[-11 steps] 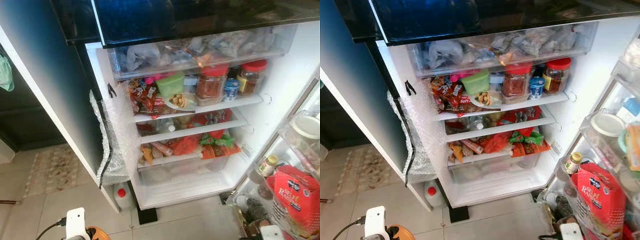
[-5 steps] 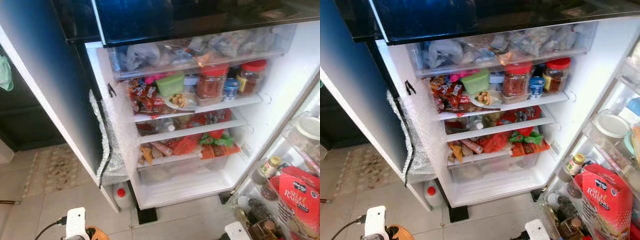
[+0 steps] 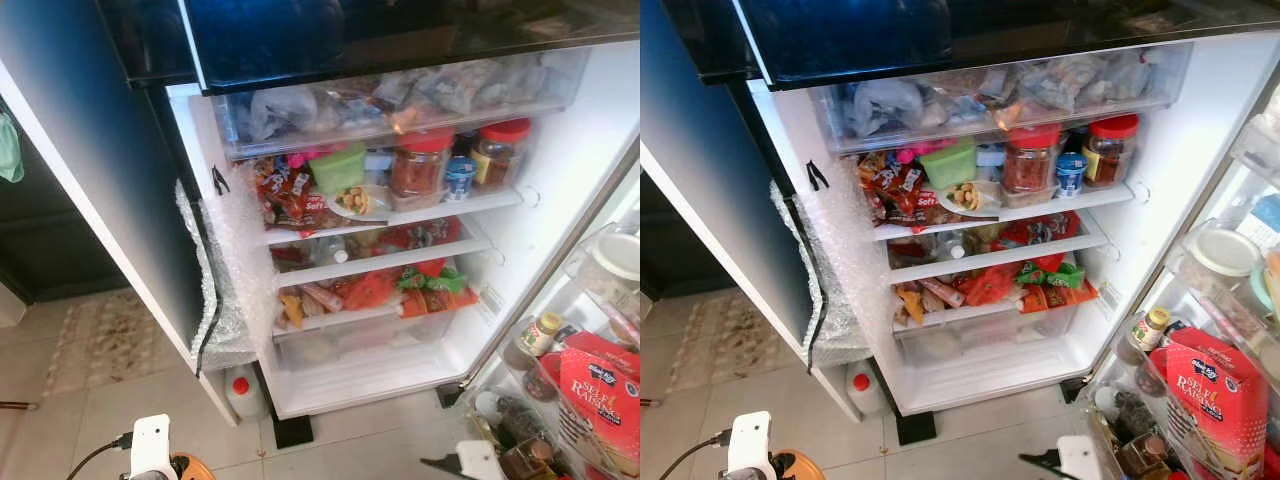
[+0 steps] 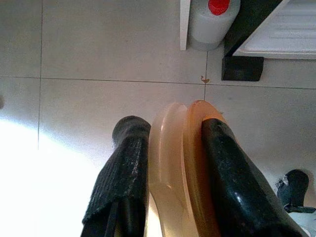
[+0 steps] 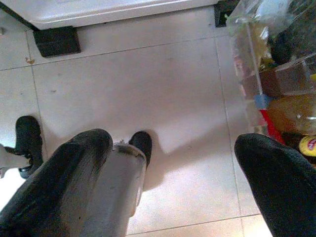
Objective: Restocking fridge
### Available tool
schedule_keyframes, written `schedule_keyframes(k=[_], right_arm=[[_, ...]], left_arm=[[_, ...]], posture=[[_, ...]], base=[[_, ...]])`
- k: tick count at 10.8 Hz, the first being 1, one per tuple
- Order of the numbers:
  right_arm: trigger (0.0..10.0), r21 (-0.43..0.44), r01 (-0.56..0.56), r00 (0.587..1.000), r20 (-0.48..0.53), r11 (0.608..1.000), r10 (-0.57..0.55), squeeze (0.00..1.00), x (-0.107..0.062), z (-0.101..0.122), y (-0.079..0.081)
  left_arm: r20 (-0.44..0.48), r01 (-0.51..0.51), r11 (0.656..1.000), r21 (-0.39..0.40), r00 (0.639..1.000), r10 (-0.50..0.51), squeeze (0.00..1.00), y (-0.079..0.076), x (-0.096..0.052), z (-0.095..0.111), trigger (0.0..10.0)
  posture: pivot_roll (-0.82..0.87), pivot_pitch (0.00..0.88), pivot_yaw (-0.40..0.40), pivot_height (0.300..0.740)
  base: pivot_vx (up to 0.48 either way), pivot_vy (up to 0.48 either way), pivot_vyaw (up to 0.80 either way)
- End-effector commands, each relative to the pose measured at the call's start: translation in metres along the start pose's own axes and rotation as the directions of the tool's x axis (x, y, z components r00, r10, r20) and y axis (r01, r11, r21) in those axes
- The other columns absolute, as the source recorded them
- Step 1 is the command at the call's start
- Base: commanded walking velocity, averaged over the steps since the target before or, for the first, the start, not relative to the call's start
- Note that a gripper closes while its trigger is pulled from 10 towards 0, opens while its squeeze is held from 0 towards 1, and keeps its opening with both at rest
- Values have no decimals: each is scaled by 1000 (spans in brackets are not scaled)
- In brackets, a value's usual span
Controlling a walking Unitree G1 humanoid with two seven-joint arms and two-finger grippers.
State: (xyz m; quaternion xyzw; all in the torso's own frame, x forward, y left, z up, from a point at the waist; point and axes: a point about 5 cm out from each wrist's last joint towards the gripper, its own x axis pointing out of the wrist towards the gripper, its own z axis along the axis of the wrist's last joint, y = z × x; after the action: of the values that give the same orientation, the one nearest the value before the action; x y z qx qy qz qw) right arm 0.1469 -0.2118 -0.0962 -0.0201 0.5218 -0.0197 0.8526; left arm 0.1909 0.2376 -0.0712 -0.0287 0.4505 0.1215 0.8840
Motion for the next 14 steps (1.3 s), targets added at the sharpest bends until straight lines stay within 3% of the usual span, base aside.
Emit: schedule_keyframes(k=[1,11,14], right_arm=[[10000,22,12,1000,-21,1000,-12,0,-1,-6,-1],[10000,-20,9,999,-44,1000,-10,0,0,-7,2],[10000,-32,9,999,-44,999,-11,0,0,-6,2]], left_arm=[[-17,-9,1000,16,1000,9,0,2,0,-2,10000],[-19,-8,1000,12,1000,8,0,2,0,-4,10000],[-9,-6,1000,0,1000,6,0,2,-1,-4,10000]], posture=[[-87,0,55,740],[-93,0,55,740],[-95,0,56,740]], base=[[0,-274,0],[0,-340,0],[0,0,0]])
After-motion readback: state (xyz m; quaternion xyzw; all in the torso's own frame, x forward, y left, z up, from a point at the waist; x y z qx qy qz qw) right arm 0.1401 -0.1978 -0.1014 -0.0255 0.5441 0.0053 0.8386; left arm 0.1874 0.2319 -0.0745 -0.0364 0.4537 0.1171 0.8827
